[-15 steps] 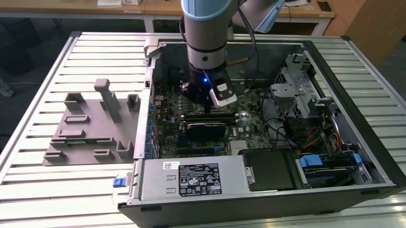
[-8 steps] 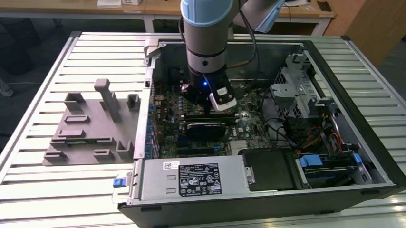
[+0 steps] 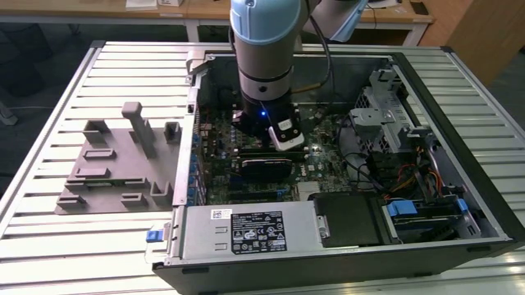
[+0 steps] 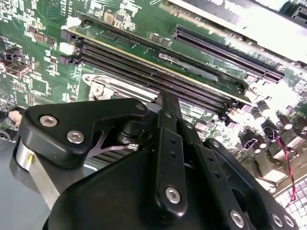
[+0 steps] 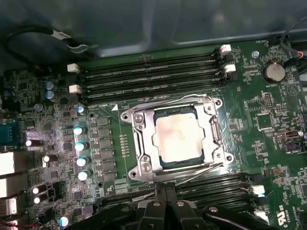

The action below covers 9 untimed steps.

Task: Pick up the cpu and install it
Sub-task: 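Install the second cpu locking lever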

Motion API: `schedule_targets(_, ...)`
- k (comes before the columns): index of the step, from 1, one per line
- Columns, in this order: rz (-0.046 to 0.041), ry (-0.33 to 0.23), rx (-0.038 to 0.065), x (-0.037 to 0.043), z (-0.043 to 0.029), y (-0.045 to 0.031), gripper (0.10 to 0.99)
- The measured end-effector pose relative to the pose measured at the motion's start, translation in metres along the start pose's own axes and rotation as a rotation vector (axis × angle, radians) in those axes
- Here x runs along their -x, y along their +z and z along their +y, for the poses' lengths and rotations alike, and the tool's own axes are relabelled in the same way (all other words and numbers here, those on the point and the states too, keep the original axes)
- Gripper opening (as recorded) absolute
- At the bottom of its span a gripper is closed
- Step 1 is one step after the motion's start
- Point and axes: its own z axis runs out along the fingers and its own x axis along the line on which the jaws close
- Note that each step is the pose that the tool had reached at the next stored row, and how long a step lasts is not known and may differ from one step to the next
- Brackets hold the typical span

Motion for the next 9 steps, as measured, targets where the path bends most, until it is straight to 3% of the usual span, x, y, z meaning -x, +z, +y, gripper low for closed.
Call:
schedule_targets(2,0.0019,0.001,0.012,-0.0011,-0.0025,-0.0001,0.106)
schedule_targets(6,0.0084,0.002,0.05,-0.0054,-0.0058,0.0004,0.106)
schedule_targets(9,0.0122,0.0,0.071,-0.0073,-0.0076,0.0022,0.106)
